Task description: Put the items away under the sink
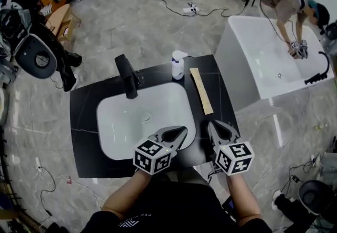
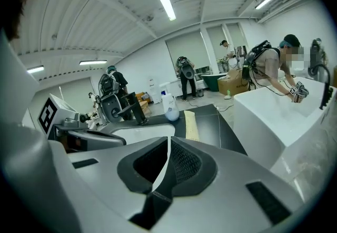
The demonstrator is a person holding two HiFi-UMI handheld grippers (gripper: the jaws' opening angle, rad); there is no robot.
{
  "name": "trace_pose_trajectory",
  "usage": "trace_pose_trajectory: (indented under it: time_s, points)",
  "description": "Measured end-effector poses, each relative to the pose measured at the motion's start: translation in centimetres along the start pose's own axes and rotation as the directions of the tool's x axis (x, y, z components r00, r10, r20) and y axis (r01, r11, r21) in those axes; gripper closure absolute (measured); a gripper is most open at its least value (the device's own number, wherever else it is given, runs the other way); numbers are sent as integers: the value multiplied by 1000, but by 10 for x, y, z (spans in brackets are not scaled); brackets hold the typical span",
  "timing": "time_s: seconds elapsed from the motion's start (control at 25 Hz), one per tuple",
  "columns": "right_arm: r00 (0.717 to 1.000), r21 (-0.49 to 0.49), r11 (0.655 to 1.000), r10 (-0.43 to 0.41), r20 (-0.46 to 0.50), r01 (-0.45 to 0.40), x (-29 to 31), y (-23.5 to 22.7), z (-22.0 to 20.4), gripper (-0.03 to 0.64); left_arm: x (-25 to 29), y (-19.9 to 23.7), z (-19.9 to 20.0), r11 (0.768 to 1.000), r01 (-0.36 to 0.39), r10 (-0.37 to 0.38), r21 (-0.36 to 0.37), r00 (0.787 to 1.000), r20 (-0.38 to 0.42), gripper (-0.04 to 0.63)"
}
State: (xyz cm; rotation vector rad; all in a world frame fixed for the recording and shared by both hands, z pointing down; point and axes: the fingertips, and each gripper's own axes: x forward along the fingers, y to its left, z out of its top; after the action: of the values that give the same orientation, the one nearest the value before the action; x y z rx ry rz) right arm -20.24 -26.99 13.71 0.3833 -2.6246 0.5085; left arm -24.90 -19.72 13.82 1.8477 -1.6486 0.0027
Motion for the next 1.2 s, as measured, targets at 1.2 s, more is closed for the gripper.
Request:
trace_pose_trajectory:
  time_s: [1.2]
  points:
    - [969,-197,980,-77,-237,29,108,-48,-25,394,39,44,4,993,-89,87,-82,996,-29,581]
